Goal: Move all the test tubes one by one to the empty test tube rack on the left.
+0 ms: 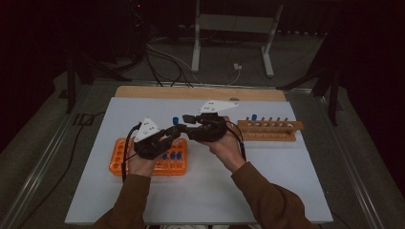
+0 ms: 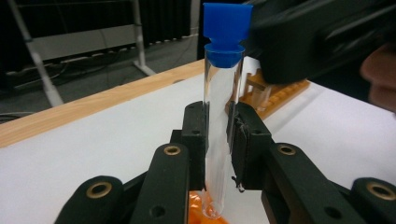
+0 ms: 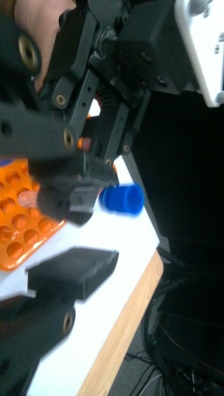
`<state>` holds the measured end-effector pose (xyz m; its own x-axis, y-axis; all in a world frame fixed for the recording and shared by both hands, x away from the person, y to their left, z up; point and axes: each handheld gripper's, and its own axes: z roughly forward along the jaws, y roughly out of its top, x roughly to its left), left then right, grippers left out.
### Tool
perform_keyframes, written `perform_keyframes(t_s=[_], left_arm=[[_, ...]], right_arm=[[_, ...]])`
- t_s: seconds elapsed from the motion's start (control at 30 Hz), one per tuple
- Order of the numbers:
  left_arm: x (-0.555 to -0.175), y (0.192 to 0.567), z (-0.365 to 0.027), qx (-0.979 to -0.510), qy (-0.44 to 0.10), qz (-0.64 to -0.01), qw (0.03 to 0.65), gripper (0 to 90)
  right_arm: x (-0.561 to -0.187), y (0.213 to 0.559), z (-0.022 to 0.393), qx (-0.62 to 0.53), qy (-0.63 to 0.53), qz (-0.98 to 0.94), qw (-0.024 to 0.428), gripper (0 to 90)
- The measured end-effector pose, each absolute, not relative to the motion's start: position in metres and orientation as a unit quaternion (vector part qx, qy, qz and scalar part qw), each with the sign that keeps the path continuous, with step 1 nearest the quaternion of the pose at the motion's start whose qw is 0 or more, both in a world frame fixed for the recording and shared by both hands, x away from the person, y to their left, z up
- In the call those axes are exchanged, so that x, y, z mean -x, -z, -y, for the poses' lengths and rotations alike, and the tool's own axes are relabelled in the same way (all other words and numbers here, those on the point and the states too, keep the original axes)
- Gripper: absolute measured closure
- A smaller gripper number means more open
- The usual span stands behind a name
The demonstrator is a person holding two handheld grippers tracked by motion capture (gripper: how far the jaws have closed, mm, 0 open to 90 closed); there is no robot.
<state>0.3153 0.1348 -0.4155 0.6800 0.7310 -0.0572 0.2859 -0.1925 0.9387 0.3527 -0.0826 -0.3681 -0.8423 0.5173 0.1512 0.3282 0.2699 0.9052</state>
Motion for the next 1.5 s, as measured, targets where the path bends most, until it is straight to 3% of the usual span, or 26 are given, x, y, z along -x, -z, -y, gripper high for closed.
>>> perform_keyframes(t_s=[0.33,0.57,0.87,1.5], left_arm=[[-0.312,0.423,-0.152,-0.725,-0.221,-0.37,0.537,78.3],[-0.306,0.427,-0.16,-0.717,-0.225,-0.381,0.538,78.3],[-0.298,0.435,-0.166,-0.713,-0.222,-0.388,0.54,78.2],[-0.286,0.456,-0.178,-0.711,-0.211,-0.406,0.534,78.2]], right_arm=[[-0.358,0.372,0.119,-0.311,-0.526,-0.779,0.14,16.7],[-0.361,0.385,0.143,-0.346,-0.501,-0.779,0.149,6.2],[-0.359,0.397,0.174,-0.366,-0.476,-0.777,0.186,1.4],[-0.354,0.411,0.218,-0.395,-0.468,-0.762,0.211,0.0]])
